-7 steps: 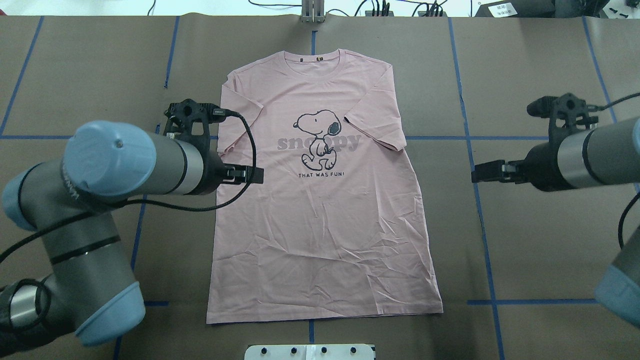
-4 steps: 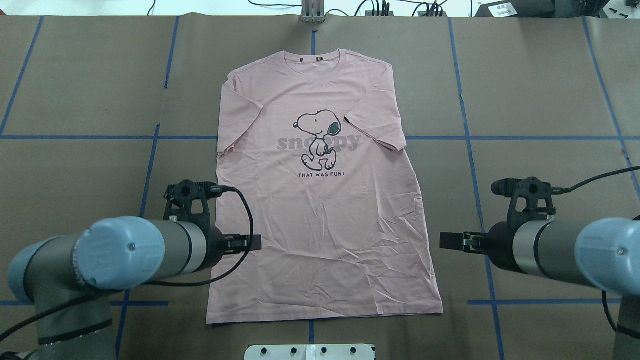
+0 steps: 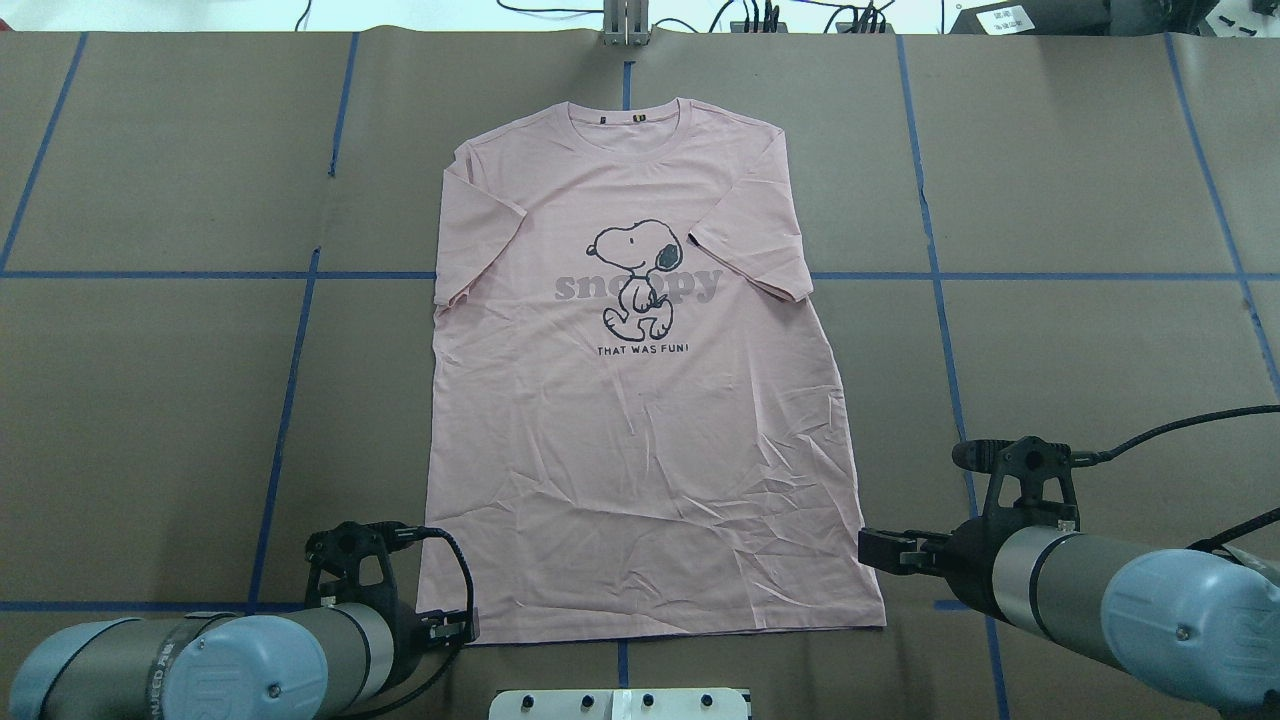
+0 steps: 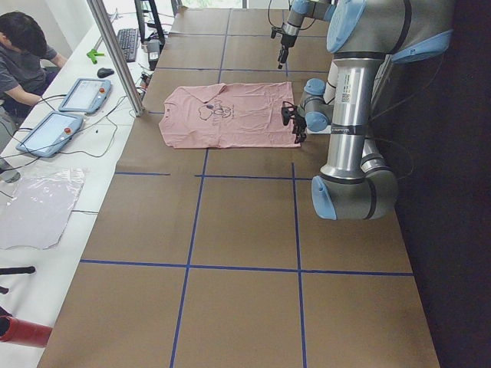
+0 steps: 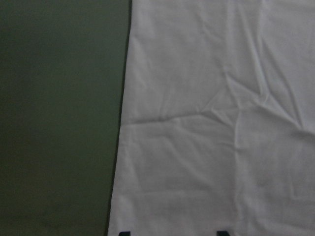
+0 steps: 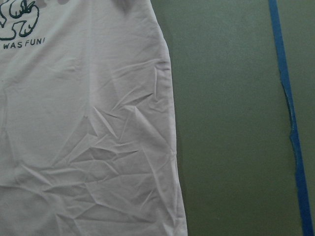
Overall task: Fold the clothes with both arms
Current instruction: 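Lower both grippers and pinch the two hem corners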
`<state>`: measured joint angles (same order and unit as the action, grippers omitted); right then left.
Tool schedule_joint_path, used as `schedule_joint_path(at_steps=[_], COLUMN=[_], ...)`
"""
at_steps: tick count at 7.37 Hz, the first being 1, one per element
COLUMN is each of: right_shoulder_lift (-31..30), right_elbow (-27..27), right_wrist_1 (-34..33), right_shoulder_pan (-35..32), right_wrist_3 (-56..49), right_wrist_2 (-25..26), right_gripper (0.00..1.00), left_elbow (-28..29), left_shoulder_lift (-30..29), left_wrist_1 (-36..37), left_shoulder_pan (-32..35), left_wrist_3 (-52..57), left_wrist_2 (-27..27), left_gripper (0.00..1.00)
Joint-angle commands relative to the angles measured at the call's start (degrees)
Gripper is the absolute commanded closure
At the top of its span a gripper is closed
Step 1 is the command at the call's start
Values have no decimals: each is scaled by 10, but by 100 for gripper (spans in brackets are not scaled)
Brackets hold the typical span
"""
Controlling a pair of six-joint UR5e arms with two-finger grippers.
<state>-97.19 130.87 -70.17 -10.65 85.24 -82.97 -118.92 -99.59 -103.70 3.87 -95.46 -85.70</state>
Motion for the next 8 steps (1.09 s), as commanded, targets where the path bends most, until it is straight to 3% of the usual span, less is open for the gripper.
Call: schedule_joint_path(at_steps=[1,8], right_shoulder_lift=[0,0], right_elbow=[1,0], right_wrist_1=[1,1], right_shoulder_pan=[2,5], right_wrist_3=[1,0], right_wrist_2=[3,11], right_gripper=[0,0], left_elbow=[3,6], left_shoulder_lift=[11,10], left_wrist_1=[0,1], left_shoulder_pan=[-9,-10], left_wrist_3=[-9,-9], left_wrist_2=[6,1], left_gripper=[40,58])
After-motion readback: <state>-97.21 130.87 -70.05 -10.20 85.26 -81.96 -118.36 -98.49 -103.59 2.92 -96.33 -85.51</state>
